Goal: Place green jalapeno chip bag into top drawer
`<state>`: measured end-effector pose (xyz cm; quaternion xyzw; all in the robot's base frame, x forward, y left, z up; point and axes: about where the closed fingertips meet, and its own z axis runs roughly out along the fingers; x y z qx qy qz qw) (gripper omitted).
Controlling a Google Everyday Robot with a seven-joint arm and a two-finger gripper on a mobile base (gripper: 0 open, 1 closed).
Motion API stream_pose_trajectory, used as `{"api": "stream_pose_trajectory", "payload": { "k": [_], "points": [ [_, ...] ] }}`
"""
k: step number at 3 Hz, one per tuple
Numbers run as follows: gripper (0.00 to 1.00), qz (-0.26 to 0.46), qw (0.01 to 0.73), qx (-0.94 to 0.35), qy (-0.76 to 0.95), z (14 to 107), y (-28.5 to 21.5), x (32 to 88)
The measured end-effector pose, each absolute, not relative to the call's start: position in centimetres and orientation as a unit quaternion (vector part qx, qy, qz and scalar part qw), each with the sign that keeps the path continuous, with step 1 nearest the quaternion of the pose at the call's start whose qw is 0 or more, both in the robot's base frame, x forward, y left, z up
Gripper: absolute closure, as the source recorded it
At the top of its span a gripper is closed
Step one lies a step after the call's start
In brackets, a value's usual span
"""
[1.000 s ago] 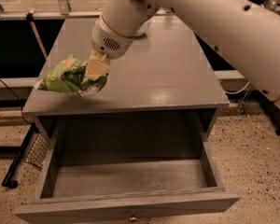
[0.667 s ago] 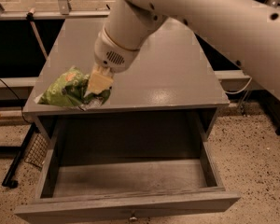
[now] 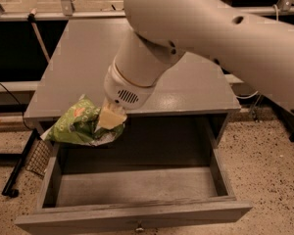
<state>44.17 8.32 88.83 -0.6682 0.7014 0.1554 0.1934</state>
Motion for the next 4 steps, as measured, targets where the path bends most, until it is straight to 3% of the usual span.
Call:
{"api": "stream_pose_trajectory", "payload": {
  "k": [1, 4],
  "points": [
    [1.0, 0.16, 0.176, -0.659, 0.714, 84.9, 6.8, 41.8],
    [1.0, 0.179, 0.183, -0.631, 0.732, 81.7, 5.4, 42.8]
  ]
}}
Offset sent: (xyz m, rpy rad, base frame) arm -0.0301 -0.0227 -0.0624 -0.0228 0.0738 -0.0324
